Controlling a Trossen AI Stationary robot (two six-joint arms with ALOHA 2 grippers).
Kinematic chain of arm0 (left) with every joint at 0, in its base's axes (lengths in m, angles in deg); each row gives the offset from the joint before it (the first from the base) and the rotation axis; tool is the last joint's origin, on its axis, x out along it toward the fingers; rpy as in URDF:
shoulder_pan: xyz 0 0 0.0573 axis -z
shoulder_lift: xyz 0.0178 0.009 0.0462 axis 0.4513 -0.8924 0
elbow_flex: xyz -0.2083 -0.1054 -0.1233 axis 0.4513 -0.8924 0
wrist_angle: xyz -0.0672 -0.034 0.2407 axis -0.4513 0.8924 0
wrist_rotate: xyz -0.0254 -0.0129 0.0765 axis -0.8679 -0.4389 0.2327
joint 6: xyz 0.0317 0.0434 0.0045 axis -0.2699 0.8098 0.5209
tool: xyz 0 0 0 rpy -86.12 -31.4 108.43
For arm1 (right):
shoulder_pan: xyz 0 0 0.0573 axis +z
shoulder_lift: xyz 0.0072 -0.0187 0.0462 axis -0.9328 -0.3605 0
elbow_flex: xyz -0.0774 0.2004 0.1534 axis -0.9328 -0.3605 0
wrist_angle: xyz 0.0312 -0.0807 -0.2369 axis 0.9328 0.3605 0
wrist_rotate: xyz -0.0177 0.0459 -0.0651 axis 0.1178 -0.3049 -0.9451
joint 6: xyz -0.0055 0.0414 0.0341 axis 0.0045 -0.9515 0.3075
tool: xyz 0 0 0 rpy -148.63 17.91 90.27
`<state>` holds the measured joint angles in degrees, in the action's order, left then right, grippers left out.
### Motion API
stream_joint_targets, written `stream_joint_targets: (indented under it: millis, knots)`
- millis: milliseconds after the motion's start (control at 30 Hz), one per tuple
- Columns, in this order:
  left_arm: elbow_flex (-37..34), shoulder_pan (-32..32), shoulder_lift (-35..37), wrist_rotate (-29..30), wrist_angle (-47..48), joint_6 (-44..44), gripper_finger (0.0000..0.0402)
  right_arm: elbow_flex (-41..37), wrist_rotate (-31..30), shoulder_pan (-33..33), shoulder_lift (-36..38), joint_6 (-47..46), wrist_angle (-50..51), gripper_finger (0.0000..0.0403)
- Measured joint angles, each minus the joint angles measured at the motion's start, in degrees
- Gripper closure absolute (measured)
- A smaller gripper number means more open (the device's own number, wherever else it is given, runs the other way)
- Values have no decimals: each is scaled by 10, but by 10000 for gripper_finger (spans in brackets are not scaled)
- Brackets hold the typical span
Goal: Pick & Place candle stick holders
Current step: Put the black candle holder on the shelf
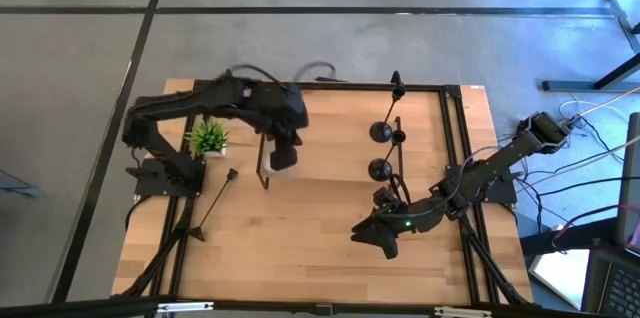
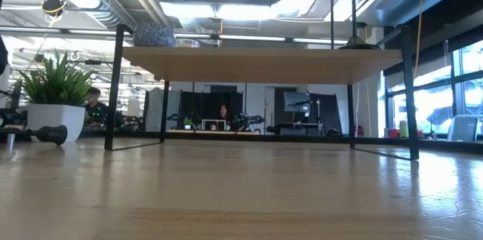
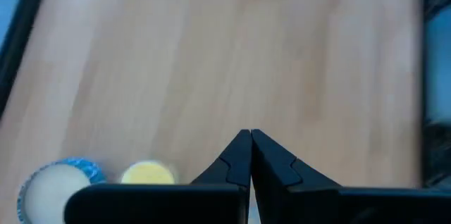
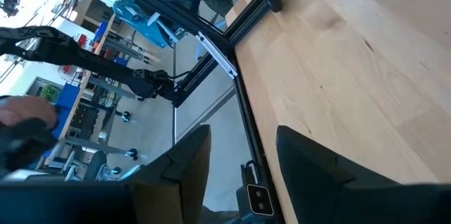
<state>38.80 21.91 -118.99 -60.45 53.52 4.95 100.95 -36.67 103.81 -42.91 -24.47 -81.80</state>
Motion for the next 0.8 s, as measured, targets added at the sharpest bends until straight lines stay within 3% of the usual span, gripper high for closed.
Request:
stream_joint_targets:
  millis: [233,467,567,800]
  knots:
    - [16,2,54,-34,-26,-81,400,0,48,19,0,17,-12,235]
    - [16,36,69,-62,81,-137,398,0,82,110,0,3,41,235]
    - [15,61,69,-36,146,-168,399,0,77,135,0,-44,85,235]
    - [-42,107,77,-20,193,-252,399,0,65,153,0,-91,130,235]
